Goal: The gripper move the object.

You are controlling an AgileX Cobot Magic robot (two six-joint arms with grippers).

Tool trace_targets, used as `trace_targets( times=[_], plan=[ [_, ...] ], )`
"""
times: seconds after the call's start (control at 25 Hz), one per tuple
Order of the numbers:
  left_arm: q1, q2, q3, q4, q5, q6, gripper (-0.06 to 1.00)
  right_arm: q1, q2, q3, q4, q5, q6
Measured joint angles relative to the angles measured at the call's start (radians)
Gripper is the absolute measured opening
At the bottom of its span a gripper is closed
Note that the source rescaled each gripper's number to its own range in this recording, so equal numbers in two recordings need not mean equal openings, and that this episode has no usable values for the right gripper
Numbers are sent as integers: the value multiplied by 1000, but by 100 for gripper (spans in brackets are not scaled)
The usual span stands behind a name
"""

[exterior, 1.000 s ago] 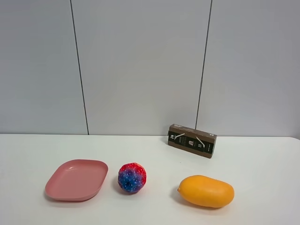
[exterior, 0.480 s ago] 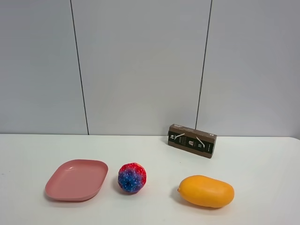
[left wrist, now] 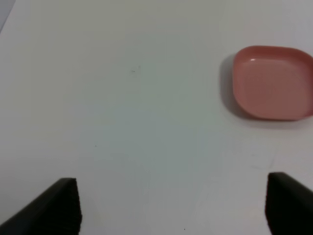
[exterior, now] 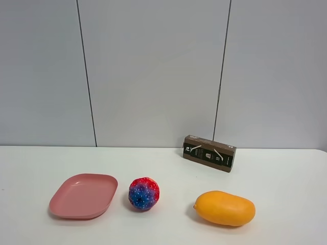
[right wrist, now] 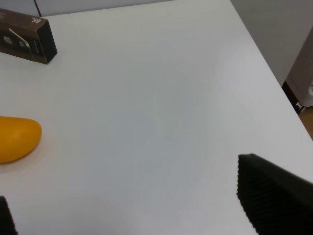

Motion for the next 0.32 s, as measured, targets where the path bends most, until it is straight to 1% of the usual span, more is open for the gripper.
trace_targets(
  times=[0.32],
  plan=[
    [0,0,0,5,0,0,76,0,0,0,0,0,0]
  ],
)
